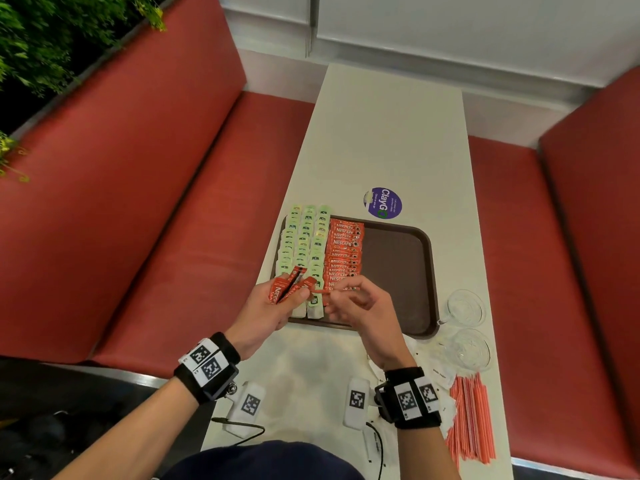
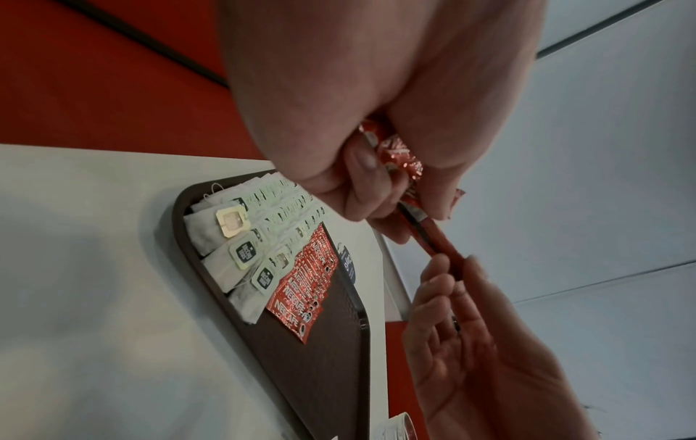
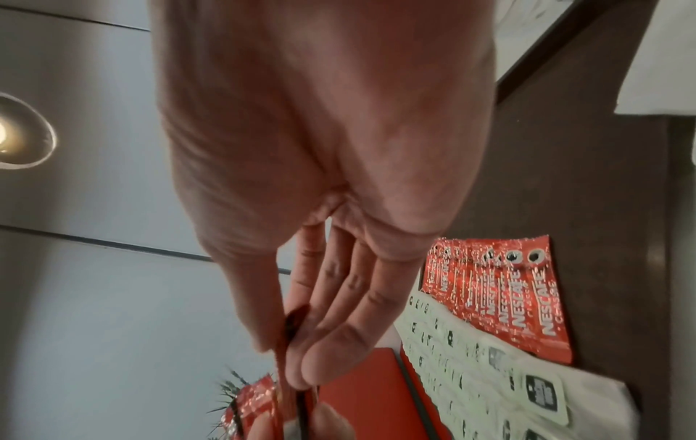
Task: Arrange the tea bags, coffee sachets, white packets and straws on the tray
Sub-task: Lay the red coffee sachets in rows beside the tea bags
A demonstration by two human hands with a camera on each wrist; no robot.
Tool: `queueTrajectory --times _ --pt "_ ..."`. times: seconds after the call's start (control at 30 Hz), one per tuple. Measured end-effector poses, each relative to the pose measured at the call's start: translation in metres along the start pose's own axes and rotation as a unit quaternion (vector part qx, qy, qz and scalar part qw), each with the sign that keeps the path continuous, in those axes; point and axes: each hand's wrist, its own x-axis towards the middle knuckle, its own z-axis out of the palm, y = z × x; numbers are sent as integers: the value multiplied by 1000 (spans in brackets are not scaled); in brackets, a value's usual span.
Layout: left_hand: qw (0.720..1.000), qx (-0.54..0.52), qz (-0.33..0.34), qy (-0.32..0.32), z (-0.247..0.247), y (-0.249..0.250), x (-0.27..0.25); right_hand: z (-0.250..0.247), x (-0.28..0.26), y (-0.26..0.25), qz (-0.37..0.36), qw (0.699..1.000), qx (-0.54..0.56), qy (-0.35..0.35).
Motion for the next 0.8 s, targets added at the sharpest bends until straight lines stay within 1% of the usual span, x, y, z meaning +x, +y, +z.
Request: queueTrajectory --times 0.13,0.27,0.37,0.43,0.47,0.53,0.57,0.6,0.67,0.7,0.8 --pt "999 0 0 39 0 2 1 -9 0 0 -9 996 -82 19" --pt "994 76 26 68 3 -1 2 -11 0 0 -36 984 -174 25" --pt "992 108 22 65 4 -5 5 -10 1 2 -52 975 -206 61" --pt "989 136 16 61 4 -7 7 -10 2 6 -78 956 -273 78" --pt "986 154 17 58 4 -7 7 -10 2 8 -100 940 -318 73" --pt "980 191 25 44 6 -8 7 -12 2 13 -151 897 -413 44" --pt "977 206 29 35 7 -8 7 -13 3 16 -163 877 -451 31" --pt "975 220 32 25 8 -8 7 -14 5 18 -164 862 -479 23" --pt "969 245 35 7 10 -9 6 -15 8 21 -152 846 -511 8" --pt "967 252 34 0 10 -10 6 -17 9 22 -148 848 -510 -1" --pt "971 238 26 -4 8 -12 6 -27 15 20 -130 871 -473 -11"
